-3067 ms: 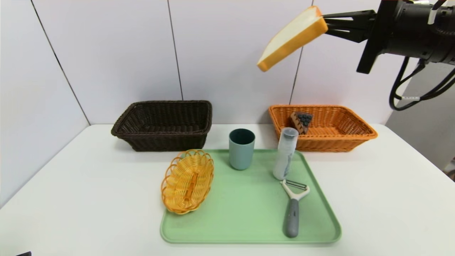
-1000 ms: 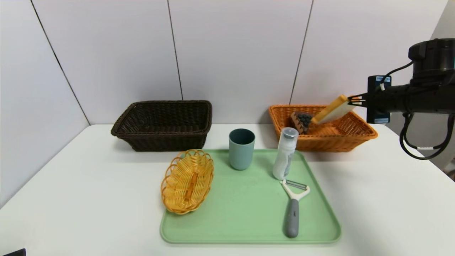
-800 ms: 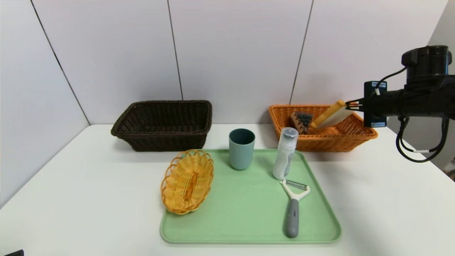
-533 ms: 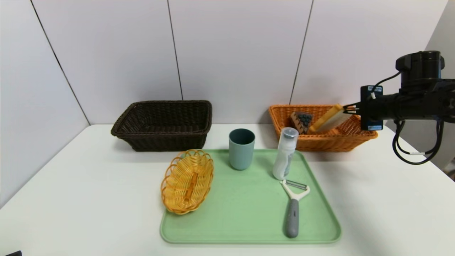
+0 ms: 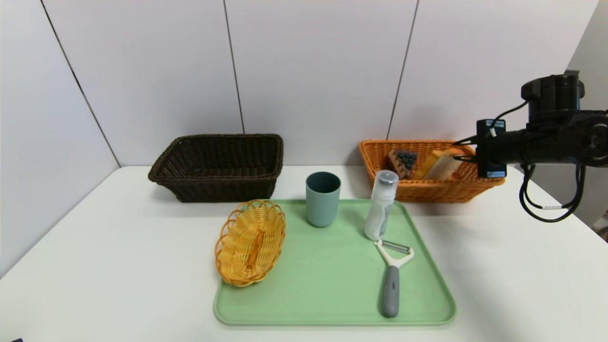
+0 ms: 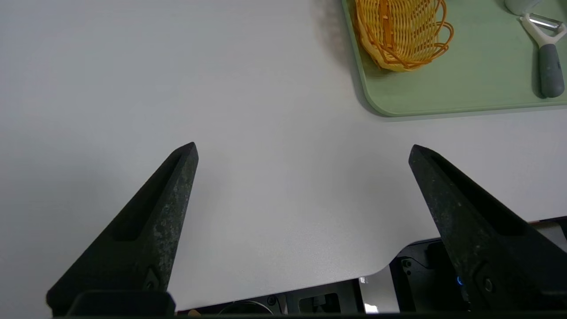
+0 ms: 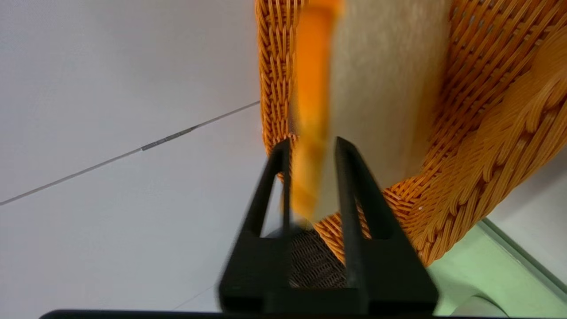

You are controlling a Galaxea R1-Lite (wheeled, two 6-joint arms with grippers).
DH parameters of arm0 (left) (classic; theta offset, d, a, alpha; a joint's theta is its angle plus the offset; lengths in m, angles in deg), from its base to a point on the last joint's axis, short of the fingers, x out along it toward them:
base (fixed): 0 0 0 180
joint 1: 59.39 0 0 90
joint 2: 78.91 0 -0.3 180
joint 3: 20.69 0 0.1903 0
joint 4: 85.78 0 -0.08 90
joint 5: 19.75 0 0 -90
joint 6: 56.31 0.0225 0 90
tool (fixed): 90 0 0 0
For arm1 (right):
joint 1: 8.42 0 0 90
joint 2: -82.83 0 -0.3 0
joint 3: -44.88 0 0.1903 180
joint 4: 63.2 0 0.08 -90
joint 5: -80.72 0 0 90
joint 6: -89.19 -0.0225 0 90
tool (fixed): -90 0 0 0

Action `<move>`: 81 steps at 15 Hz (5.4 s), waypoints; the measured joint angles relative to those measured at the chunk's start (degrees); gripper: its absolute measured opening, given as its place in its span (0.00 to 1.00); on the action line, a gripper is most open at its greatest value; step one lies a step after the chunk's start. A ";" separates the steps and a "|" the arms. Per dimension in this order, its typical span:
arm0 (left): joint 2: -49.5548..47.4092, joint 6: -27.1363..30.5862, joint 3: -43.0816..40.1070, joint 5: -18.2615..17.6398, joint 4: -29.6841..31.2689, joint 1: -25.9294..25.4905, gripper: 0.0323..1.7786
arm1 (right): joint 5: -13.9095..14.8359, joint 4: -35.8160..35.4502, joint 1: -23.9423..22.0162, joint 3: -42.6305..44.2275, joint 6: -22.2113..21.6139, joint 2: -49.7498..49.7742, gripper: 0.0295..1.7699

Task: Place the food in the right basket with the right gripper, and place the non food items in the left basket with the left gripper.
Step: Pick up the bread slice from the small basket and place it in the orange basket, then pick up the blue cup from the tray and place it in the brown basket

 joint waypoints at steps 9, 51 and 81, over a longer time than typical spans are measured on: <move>-0.37 0.00 0.17 -0.02 0.09 0.07 0.95 | 0.17 0.38 2.41 0.85 3.96 2.78 0.74; 2.12 -1.08 0.23 -1.55 0.96 0.07 0.95 | 22.78 -27.51 32.90 -48.32 79.41 30.46 0.96; 51.74 1.07 -9.56 3.12 77.86 29.96 0.95 | 16.29 -32.09 9.45 -52.02 82.20 40.50 0.96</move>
